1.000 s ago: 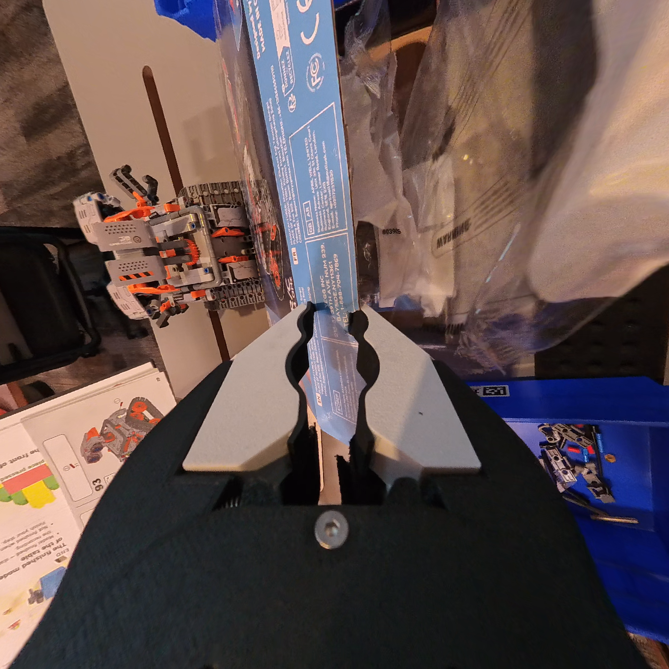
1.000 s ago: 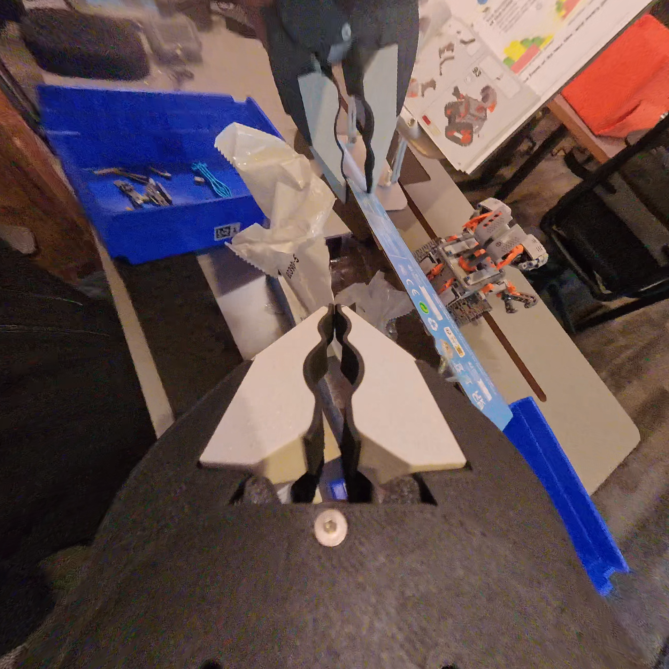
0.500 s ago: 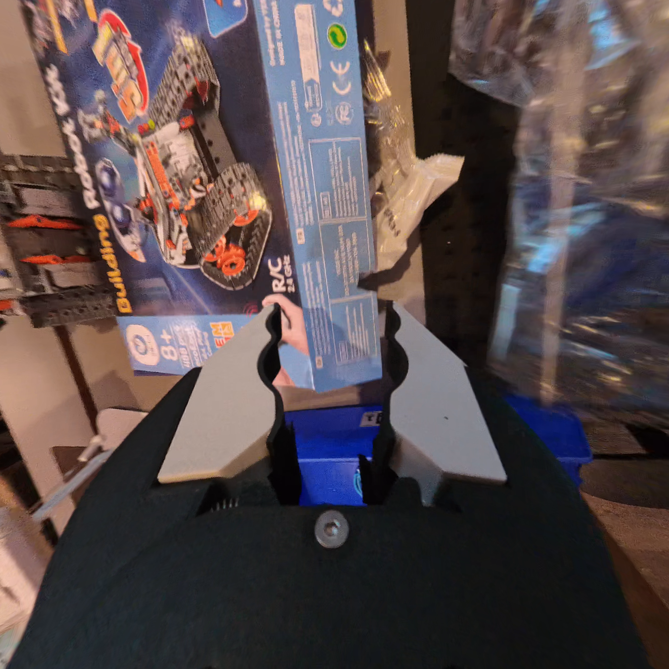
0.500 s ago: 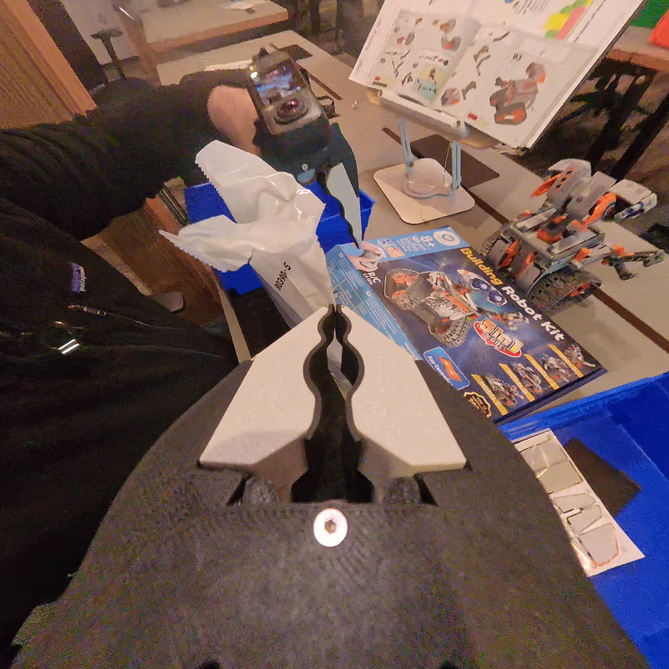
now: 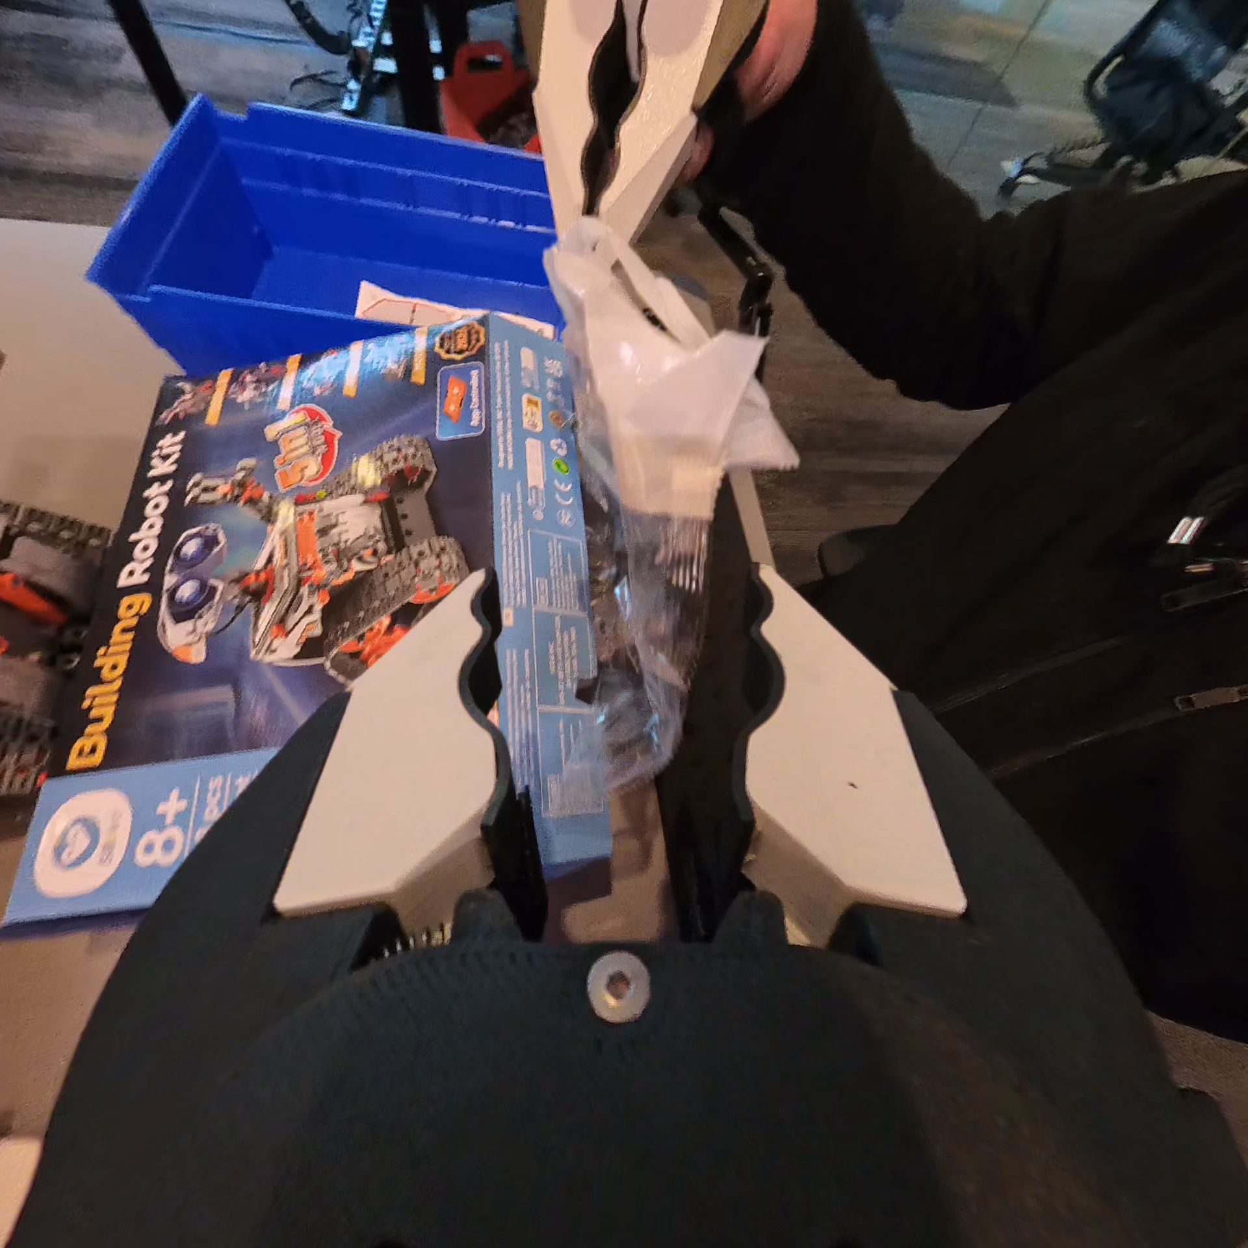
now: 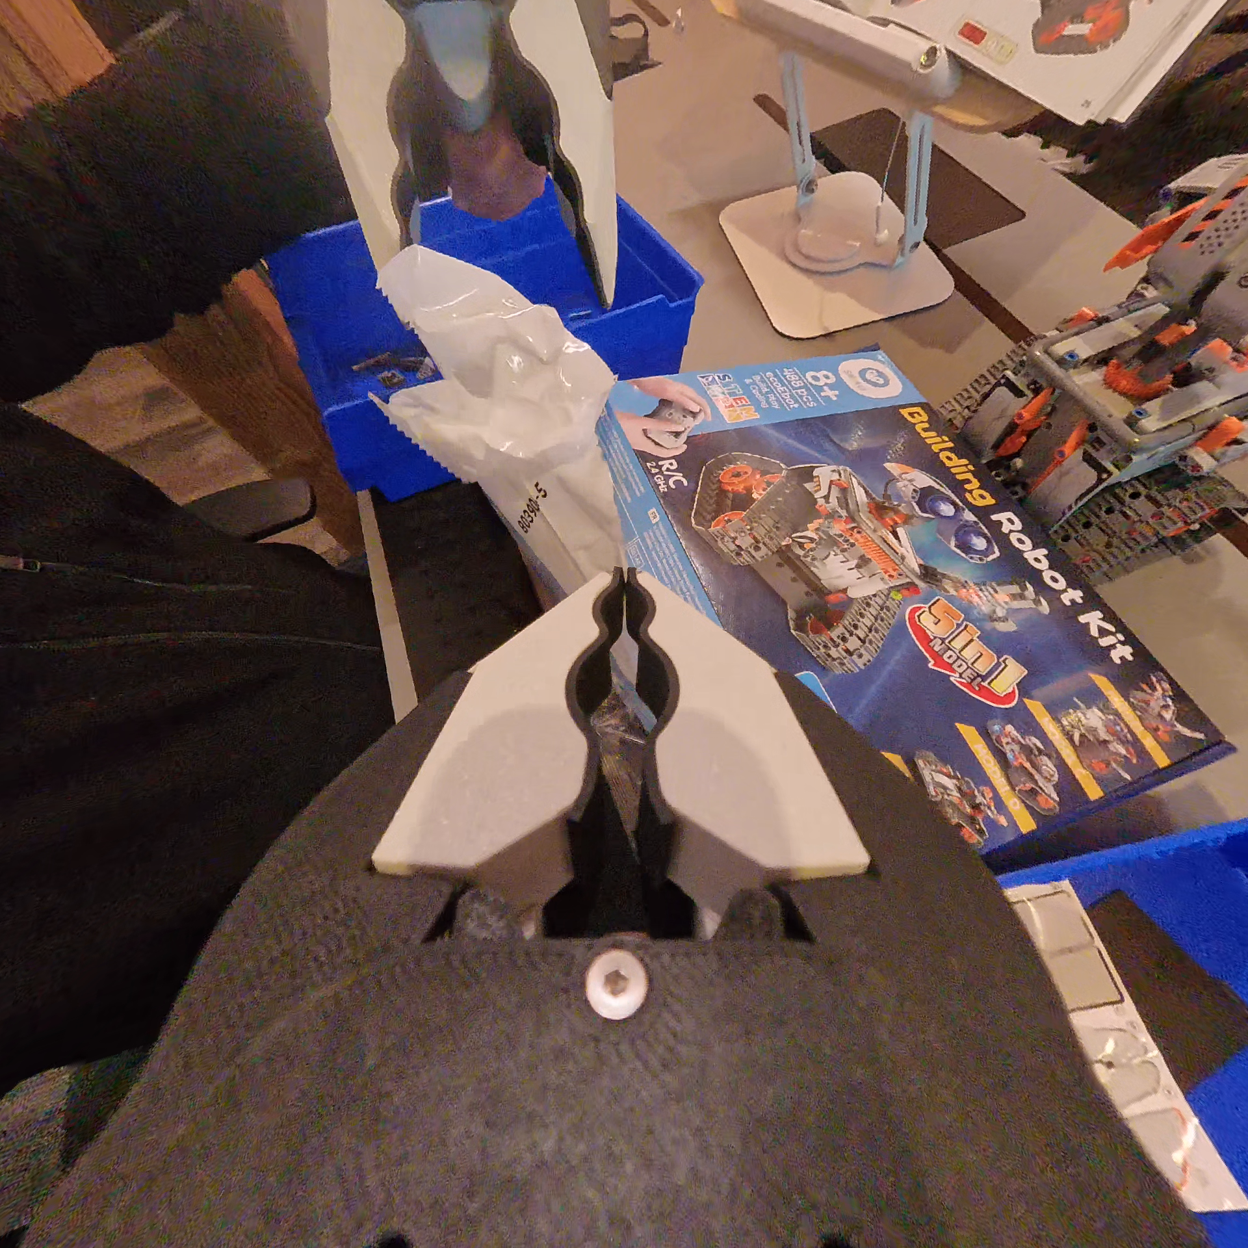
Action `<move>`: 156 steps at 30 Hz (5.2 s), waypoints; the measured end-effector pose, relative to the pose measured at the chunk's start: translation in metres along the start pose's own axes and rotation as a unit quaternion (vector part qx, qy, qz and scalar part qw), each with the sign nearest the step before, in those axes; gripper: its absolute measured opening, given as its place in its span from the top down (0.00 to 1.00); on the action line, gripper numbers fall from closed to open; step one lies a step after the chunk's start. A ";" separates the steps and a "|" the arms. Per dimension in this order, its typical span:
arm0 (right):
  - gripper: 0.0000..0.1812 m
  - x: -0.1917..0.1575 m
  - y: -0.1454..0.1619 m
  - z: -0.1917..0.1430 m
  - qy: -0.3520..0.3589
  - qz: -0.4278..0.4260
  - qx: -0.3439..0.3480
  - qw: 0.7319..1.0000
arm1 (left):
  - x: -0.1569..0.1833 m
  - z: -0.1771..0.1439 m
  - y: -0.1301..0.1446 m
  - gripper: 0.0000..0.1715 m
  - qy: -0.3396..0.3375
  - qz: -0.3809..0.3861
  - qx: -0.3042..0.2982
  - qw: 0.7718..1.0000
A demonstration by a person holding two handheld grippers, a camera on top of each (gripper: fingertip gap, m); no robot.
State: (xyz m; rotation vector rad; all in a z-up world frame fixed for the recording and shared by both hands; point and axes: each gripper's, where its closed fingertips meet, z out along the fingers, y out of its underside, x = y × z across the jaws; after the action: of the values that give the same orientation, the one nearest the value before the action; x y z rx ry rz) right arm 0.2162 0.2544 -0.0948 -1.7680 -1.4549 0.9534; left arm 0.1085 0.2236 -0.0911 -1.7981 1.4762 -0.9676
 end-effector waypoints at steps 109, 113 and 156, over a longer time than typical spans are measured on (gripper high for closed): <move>1.00 -0.031 -0.007 0.024 0.434 -0.470 -0.023 0.769 | -0.048 -0.051 0.044 1.00 -0.339 0.140 -0.050 0.929; 1.00 -0.033 0.006 0.018 0.426 -0.473 -0.024 0.771 | -0.057 -0.067 0.060 1.00 -0.345 0.126 -0.072 0.927; 1.00 -0.111 0.059 0.090 0.265 -0.510 0.027 0.818 | -0.086 -0.163 0.148 1.00 -0.404 -0.081 -0.134 0.901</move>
State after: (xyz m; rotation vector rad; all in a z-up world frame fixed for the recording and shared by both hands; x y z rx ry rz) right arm 0.1564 0.1384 -0.1776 -0.8198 -1.6157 -0.0731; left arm -0.1164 0.2785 -0.1376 -2.1598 0.9521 -0.0129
